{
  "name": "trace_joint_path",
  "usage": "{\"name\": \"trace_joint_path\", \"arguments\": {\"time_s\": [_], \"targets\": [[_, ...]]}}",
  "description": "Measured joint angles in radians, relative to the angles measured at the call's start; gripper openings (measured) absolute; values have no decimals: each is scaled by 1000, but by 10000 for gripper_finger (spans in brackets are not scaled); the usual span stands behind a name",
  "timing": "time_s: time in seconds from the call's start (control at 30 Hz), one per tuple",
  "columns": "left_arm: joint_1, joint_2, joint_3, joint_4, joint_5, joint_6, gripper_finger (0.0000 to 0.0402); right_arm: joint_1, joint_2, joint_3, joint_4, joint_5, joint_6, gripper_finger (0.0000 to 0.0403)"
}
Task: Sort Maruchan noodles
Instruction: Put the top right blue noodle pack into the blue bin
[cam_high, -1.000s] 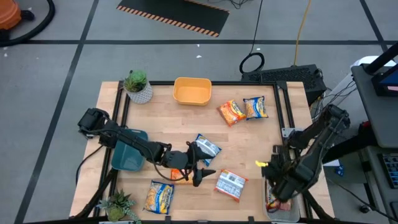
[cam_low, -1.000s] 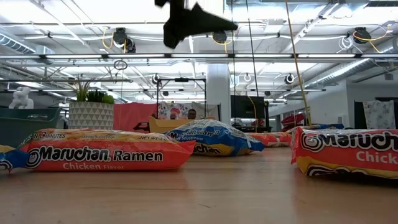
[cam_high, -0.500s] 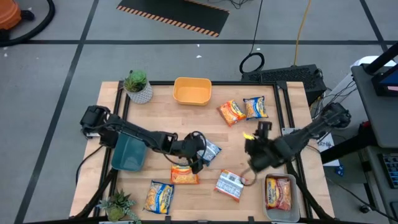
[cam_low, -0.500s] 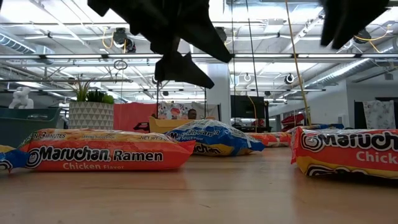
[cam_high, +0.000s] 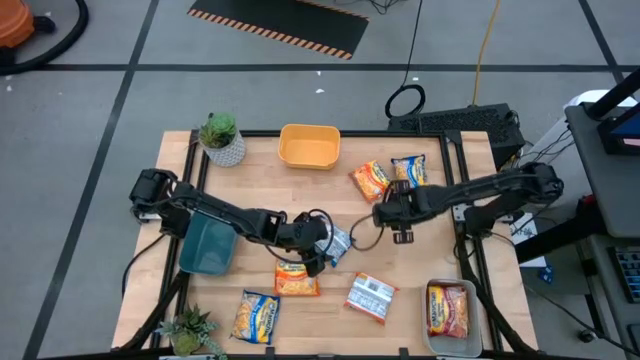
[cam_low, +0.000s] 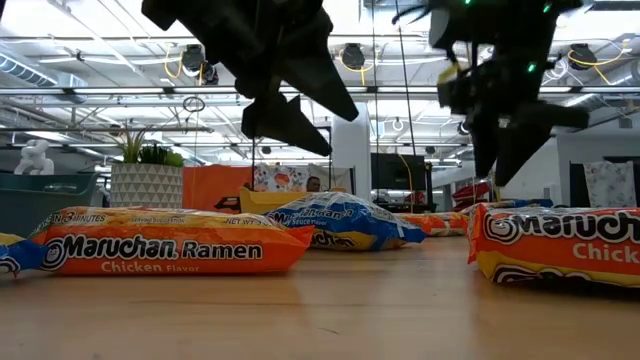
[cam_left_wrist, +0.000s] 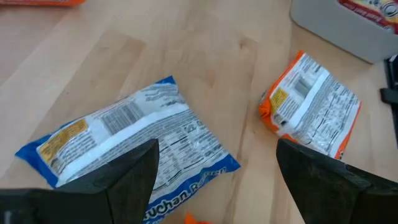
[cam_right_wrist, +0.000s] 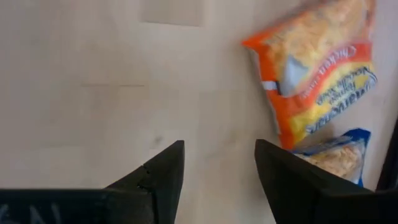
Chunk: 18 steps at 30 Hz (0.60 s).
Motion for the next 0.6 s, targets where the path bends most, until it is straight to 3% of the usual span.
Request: {"name": "trace_joint_path", "arguments": {"time_s": [0.3, 0.47, 0.6], "targets": [[-15, 0, 0, -22, -6, 18, 328, -171, 0, -46, 119, -33, -146, 235], [-22, 0, 1, -21, -34, 6, 328, -280, -1, -75, 203, -124, -213, 240], [-38, 0, 1, -21, -54, -6, 328, -348, -1, -84, 217, -135, -260, 240]]}}
